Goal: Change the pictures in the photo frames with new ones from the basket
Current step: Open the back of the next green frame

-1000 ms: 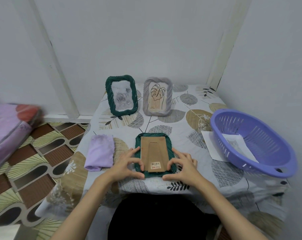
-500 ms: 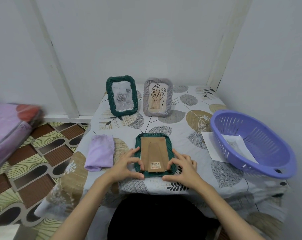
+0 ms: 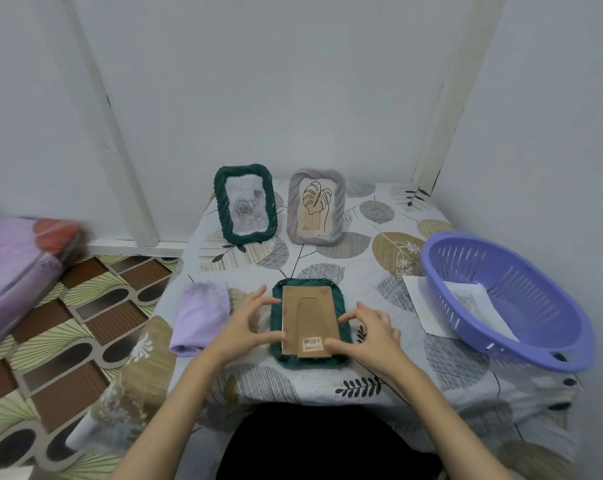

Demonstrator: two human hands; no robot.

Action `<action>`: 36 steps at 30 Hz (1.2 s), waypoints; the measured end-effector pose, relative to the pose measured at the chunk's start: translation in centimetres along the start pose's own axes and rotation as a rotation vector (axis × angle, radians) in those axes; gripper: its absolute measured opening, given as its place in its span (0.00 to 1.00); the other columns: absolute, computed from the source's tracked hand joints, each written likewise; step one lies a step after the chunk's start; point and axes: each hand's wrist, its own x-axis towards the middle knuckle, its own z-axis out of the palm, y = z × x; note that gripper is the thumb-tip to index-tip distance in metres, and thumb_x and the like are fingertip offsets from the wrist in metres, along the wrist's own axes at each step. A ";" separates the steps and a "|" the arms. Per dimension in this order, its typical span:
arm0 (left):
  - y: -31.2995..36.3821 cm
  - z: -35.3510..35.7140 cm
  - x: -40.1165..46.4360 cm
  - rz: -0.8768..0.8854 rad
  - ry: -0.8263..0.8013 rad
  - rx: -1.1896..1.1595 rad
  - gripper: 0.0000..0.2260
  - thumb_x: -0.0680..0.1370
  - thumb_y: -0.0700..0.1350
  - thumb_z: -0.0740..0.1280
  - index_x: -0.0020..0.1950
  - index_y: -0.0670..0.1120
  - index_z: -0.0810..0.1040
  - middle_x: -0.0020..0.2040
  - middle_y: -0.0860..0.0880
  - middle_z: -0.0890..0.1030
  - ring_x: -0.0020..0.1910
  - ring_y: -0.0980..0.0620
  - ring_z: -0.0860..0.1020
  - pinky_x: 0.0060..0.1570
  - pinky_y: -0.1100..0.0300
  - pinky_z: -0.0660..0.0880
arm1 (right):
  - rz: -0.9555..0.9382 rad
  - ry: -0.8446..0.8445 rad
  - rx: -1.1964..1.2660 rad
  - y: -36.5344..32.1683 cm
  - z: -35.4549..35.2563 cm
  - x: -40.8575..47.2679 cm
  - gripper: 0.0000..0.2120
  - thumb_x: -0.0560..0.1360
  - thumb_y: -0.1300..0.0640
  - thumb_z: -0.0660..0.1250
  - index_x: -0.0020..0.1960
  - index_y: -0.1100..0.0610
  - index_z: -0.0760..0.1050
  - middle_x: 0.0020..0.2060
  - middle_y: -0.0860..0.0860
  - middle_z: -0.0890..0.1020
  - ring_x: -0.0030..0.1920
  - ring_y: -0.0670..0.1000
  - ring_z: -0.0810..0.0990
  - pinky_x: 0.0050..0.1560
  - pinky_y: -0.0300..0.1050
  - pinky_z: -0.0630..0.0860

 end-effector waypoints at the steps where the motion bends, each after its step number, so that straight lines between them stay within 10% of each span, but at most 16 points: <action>1: -0.2 0.1 0.4 -0.007 0.078 0.051 0.24 0.70 0.51 0.72 0.64 0.57 0.71 0.75 0.56 0.55 0.74 0.54 0.53 0.73 0.50 0.53 | 0.049 0.057 -0.102 -0.9 0.5 0.4 0.25 0.61 0.29 0.67 0.52 0.42 0.72 0.74 0.49 0.56 0.72 0.51 0.53 0.68 0.57 0.51; 6: -1.6 1.2 1.8 -0.099 0.080 0.440 0.24 0.79 0.54 0.58 0.74 0.52 0.59 0.77 0.52 0.52 0.76 0.50 0.48 0.73 0.51 0.50 | 0.159 0.131 -0.387 -4.9 5.1 1.1 0.52 0.59 0.23 0.58 0.68 0.60 0.63 0.75 0.59 0.46 0.74 0.59 0.40 0.66 0.71 0.37; 19: -0.6 1.3 0.9 -0.083 0.091 0.480 0.20 0.81 0.53 0.54 0.73 0.57 0.58 0.75 0.54 0.59 0.76 0.52 0.49 0.72 0.49 0.47 | 0.222 0.286 0.155 -6.0 7.0 1.7 0.34 0.67 0.49 0.69 0.64 0.66 0.60 0.72 0.63 0.56 0.74 0.59 0.49 0.74 0.57 0.40; 23: -1.2 1.4 1.2 -0.066 0.066 0.512 0.18 0.81 0.53 0.52 0.72 0.59 0.60 0.75 0.56 0.60 0.76 0.52 0.49 0.73 0.50 0.46 | 0.230 0.283 0.257 -6.2 6.7 1.5 0.34 0.66 0.51 0.70 0.62 0.67 0.61 0.66 0.63 0.64 0.69 0.61 0.58 0.69 0.59 0.57; 36: -1.3 1.5 1.3 -0.084 0.008 0.592 0.18 0.82 0.52 0.49 0.72 0.61 0.60 0.76 0.57 0.56 0.76 0.51 0.48 0.73 0.51 0.45 | 0.183 0.329 0.326 -6.6 5.9 1.1 0.22 0.66 0.53 0.72 0.48 0.57 0.59 0.51 0.56 0.70 0.55 0.59 0.69 0.53 0.47 0.69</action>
